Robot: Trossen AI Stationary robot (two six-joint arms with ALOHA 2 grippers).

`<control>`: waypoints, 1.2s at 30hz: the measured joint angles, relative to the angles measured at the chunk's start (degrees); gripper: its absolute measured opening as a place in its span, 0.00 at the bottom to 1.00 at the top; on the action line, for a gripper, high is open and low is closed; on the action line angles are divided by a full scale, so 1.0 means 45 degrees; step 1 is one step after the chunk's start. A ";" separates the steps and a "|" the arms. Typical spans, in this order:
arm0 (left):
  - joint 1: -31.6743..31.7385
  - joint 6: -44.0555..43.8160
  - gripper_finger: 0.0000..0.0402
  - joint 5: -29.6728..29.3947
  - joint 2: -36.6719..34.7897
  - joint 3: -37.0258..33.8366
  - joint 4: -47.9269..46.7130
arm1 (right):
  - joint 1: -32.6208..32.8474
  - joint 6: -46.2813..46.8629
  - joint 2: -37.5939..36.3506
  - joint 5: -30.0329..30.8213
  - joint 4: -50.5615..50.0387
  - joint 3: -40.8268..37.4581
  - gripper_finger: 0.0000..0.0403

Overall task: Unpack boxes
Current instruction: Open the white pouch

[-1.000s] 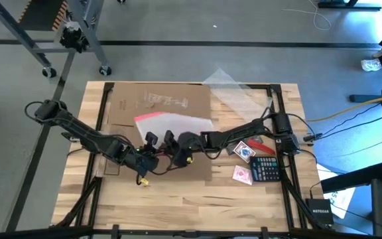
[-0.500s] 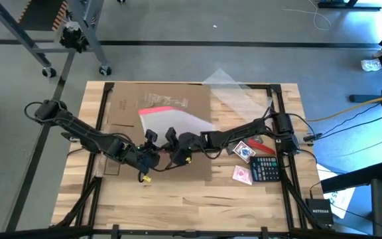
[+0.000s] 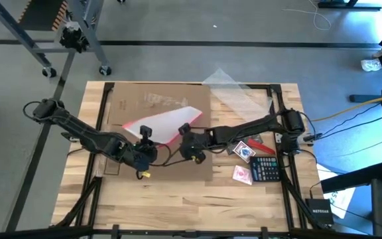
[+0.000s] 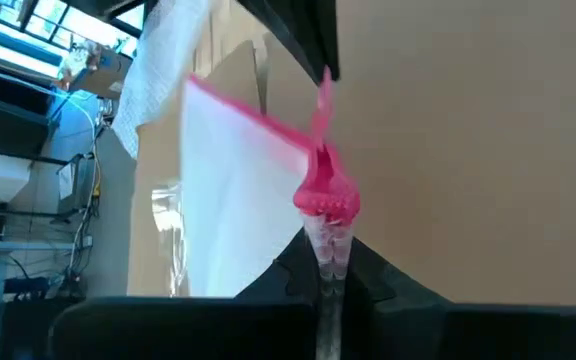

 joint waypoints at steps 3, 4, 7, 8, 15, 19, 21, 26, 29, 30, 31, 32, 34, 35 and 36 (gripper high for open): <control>-0.0283 -0.0250 0.00 -0.0033 -0.0164 0.0000 -0.0185 | 0.0005 0.0848 -0.0316 0.1100 -0.1589 0.0007 0.00; -0.0373 -0.0257 0.00 -0.0032 -0.0219 0.0000 -0.0248 | -0.0055 0.1074 -0.0414 0.1587 -0.2253 0.0003 0.00; -0.0706 -0.0341 0.00 -0.0032 -0.0400 0.0000 -0.0369 | -0.0281 0.1831 -0.0460 0.2462 -0.3890 -0.0026 0.00; -0.0820 -0.0498 0.00 -0.0024 -0.0441 0.0000 -0.0542 | -0.0369 0.2184 -0.0540 0.2638 -0.4429 -0.0027 0.00; -0.1498 -0.3870 0.00 0.0405 -0.0507 -0.0005 -0.3535 | -0.1109 0.4347 -0.0676 0.2737 -0.6920 -0.0032 0.00; -0.1746 -0.5863 0.00 0.0565 -0.0507 -0.0010 -0.4489 | -0.1464 0.5586 -0.0681 0.2646 -0.7070 -0.0032 0.00; -0.1790 -0.6006 0.00 0.0582 -0.0507 -0.0010 -0.4490 | -0.1708 0.6569 -0.0683 0.2489 -0.6948 -0.0027 0.01; -0.1765 -0.5944 0.00 0.0644 -0.0503 -0.0010 -0.4454 | -0.2608 0.8552 -0.0681 0.2693 -0.7410 -0.0027 0.11; -0.1668 -0.6033 0.02 0.0699 -0.0500 -0.0010 -0.4438 | -0.2833 0.8926 -0.0681 0.2724 -0.7892 -0.0027 0.22; -0.1613 -0.6230 0.04 0.0712 -0.0498 -0.0010 -0.4458 | -0.2859 0.8975 -0.0681 0.2740 -0.8042 -0.0027 0.26; -0.1567 -0.6474 0.06 0.0718 -0.0498 -0.0010 -0.4498 | -0.2846 0.8995 -0.0681 0.2742 -0.8086 -0.0027 0.30; -0.1517 -0.6737 0.08 0.0740 -0.0498 -0.0010 -0.4553 | -0.2846 0.9039 -0.0681 0.2732 -0.8186 -0.0027 0.34; -0.1455 -0.7300 0.15 0.0736 -0.0498 0.0024 -0.4575 | -0.2832 0.9040 -0.0731 0.2661 -0.8536 -0.0027 0.41; -0.1445 -0.7514 0.18 0.0736 -0.0493 0.0114 -0.4647 | -0.2832 0.9028 -0.0795 0.2592 -0.8539 -0.0027 0.43; -0.1445 -0.7615 0.21 0.0736 -0.0488 0.0284 -0.4700 | -0.2832 0.8967 -0.0887 0.2480 -0.8497 -0.0030 0.46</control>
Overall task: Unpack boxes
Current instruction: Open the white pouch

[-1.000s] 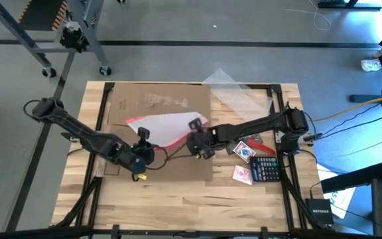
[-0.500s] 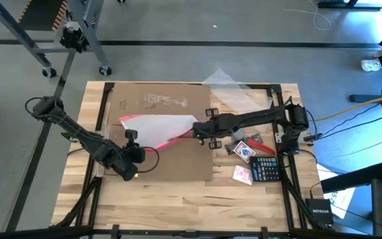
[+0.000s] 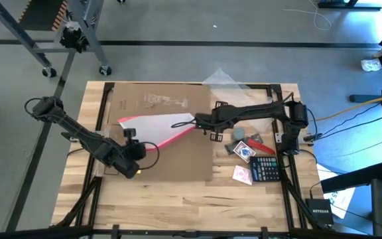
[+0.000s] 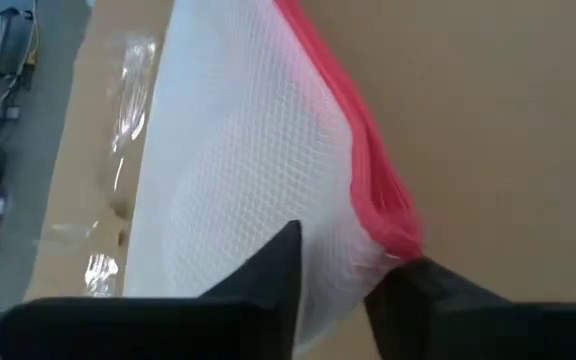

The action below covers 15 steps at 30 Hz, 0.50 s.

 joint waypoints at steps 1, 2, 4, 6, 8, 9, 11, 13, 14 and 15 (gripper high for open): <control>-0.0004 -0.0072 0.25 -0.0004 0.0000 0.0231 0.0033 | 0.0000 -0.0168 -0.0148 -0.0145 0.0074 -0.0048 0.48; -0.0005 -0.0193 0.28 -0.0008 -0.0008 0.0486 0.0063 | 0.0000 -0.0367 -0.0284 -0.0304 0.0254 -0.0132 0.50; -0.0005 -0.0282 0.35 -0.0005 -0.0044 0.0991 0.0056 | 0.0000 -0.0804 -0.0606 -0.0677 0.1109 -0.0366 0.52; 0.0000 -0.0015 0.41 -0.0035 -0.0098 0.1549 0.0184 | 0.0000 -0.1169 -0.0972 -0.1057 0.2257 -0.0697 0.53; -0.0015 0.0375 0.46 -0.0049 -0.0172 0.1959 0.0404 | 0.0000 -0.1453 -0.1326 -0.1668 0.3645 -0.1057 0.53; -0.0015 0.0574 0.48 -0.0039 -0.0224 0.2062 0.0645 | 0.0000 -0.1694 -0.1476 -0.2099 0.4413 -0.1252 0.54; 0.0009 0.1309 0.50 -0.0044 -0.0364 0.2096 0.1211 | 0.0088 -0.2166 -0.1646 -0.3057 0.5883 -0.1691 0.54; 0.0231 0.1990 0.51 -0.0033 -0.0491 0.2096 0.1731 | 0.0210 -0.2603 -0.1643 -0.3761 0.7334 -0.2053 0.54; 0.0423 0.2252 0.52 -0.0039 -0.0522 0.2096 0.1909 | 0.0339 -0.2875 -0.1635 -0.4040 0.7928 -0.2231 0.54; 0.0634 0.2527 0.52 -0.0054 -0.0529 0.2096 0.2070 | 0.0463 -0.3108 -0.1603 -0.4152 0.8559 -0.2435 0.54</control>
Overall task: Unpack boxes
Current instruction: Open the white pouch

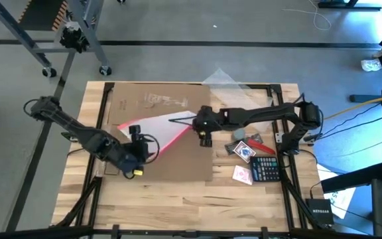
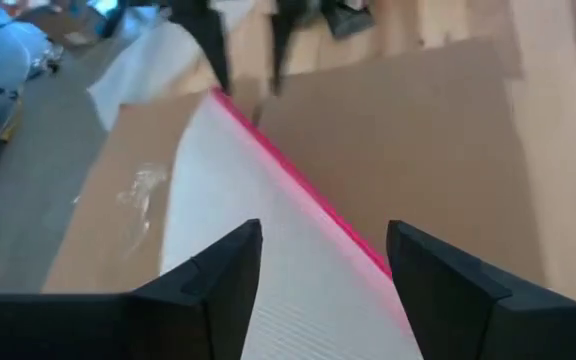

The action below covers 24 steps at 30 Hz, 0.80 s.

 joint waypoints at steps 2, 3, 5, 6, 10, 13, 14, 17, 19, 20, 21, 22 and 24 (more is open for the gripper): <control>0.0436 0.0378 0.52 0.0000 0.0010 0.0000 0.0061 | 0.0257 -0.0504 0.0095 -0.0057 0.1654 -0.0448 0.54; 0.0693 0.0581 0.52 -0.0009 0.0024 -0.0005 0.0105 | 0.0350 -0.0657 0.0130 0.0027 0.2407 -0.0754 0.54; 0.1274 0.0861 0.52 -0.0008 0.0072 -0.0099 0.0570 | 0.0519 -0.0827 0.0267 0.0048 0.3914 -0.1191 0.54; 0.1520 0.0867 0.52 0.0008 0.0088 -0.0222 0.0760 | 0.0584 -0.0845 0.0342 0.0064 0.4469 -0.1399 0.54; 0.2501 0.0967 0.52 0.0592 0.0340 -0.0988 0.2329 | 0.0732 -0.1046 0.0629 0.0245 0.4966 -0.1927 0.54; 0.3080 0.1196 0.52 0.1134 0.0678 -0.1693 0.4125 | 0.0736 -0.1493 0.0918 0.0833 0.5055 -0.2118 0.54; 0.3237 0.1275 0.52 0.1312 0.0854 -0.1932 0.4791 | 0.0717 -0.1522 0.1040 0.1006 0.5082 -0.2123 0.54; 0.3641 0.1579 0.52 0.2042 0.1562 -0.2405 0.6264 | 0.0712 -0.1480 0.1370 0.1153 0.5307 -0.2118 0.54; 0.3792 0.1589 0.52 0.2469 0.2216 -0.2515 0.6765 | 0.0707 -0.1459 0.1567 0.1160 0.5743 -0.2118 0.54; 0.3816 0.1545 0.52 0.2496 0.2594 -0.2549 0.6809 | 0.0707 -0.1459 0.1632 0.1155 0.5974 -0.2118 0.54; 0.3855 0.1474 0.52 0.2518 0.2948 -0.2550 0.6918 | 0.0707 -0.1454 0.1704 0.1155 0.6080 -0.2118 0.54; 0.3891 0.1421 0.52 0.2541 0.3297 -0.2550 0.7005 | 0.0707 -0.1450 0.1791 0.1142 0.6199 -0.2118 0.54; 0.3966 0.1232 0.52 0.2533 0.3960 -0.2550 0.7206 | 0.0707 -0.1392 0.1925 0.1155 0.6304 -0.2118 0.54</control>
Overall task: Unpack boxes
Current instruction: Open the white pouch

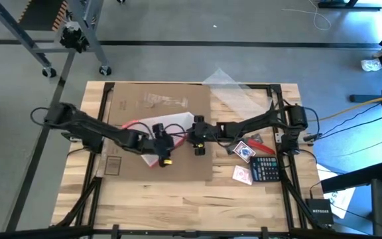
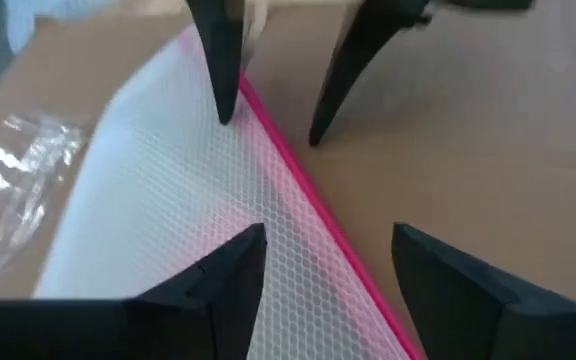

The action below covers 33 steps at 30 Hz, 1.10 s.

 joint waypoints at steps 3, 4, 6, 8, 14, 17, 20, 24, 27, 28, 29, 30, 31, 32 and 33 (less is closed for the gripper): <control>0.0166 -0.0316 0.52 -0.0012 0.0883 0.0005 0.0194 | 0.0000 0.0311 0.0150 0.0005 0.0117 0.0000 0.54; 0.0237 -0.0463 0.52 -0.0011 0.1121 0.0005 0.0241 | 0.0000 0.0396 0.0188 0.0000 0.0108 0.0000 0.54; 0.0379 -0.0822 0.52 -0.0014 0.1477 0.0010 0.0378 | 0.0000 0.0573 0.0265 0.0000 0.0100 0.0000 0.54; 0.0499 -0.1045 0.52 -0.0016 0.1753 0.0010 0.0419 | -0.0005 0.0678 0.0271 0.0005 0.0054 0.0000 0.54; 0.0723 -0.1065 0.47 -0.0002 0.1947 0.0010 0.0642 | -0.0005 0.1002 0.0271 0.0010 0.0213 0.0000 0.54; 0.0719 -0.0853 0.38 0.0003 0.1946 0.0015 0.0602 | -0.0005 0.1021 0.0271 0.0009 0.0259 0.0000 0.54; 0.0719 -0.0544 0.22 0.0018 0.1946 0.0015 0.0587 | -0.0001 0.1023 0.0271 0.0008 0.0359 0.0005 0.54; 0.0719 -0.0232 0.03 0.0018 0.1681 0.0015 0.0499 | 0.0069 0.0963 0.0230 -0.0015 0.0332 0.0005 0.54; 0.0719 -0.0238 0.02 -0.0055 0.1208 0.0015 0.0454 | 0.0374 0.0928 -0.0023 0.0016 0.0388 0.0005 0.54; 0.0719 -0.0260 0.01 -0.0057 0.0988 0.0015 0.0352 | 0.0521 0.0889 -0.0103 0.0019 0.0534 0.0005 0.54; 0.0719 -0.0269 0.01 -0.0062 0.0747 0.0015 0.0221 | 0.0679 0.0817 -0.0179 0.0007 0.0711 0.0009 0.54; 0.0719 -0.0283 0.00 -0.0077 0.0515 0.0015 0.0125 | 0.0839 0.0639 -0.0211 0.0010 0.0883 0.0010 0.54; 0.0725 -0.0350 0.00 -0.0088 0.0277 0.0015 0.0022 | 0.0970 0.0493 -0.0214 0.0020 0.1100 0.0012 0.54; 0.0757 -0.0374 0.00 -0.0091 0.0075 0.0015 -0.0088 | 0.1067 0.0259 -0.0214 0.0098 0.1288 0.0015 0.54; 0.0782 -0.0374 0.00 -0.0104 -0.0129 0.0015 -0.0229 | 0.1143 0.0043 -0.0202 0.0217 0.1457 0.0015 0.54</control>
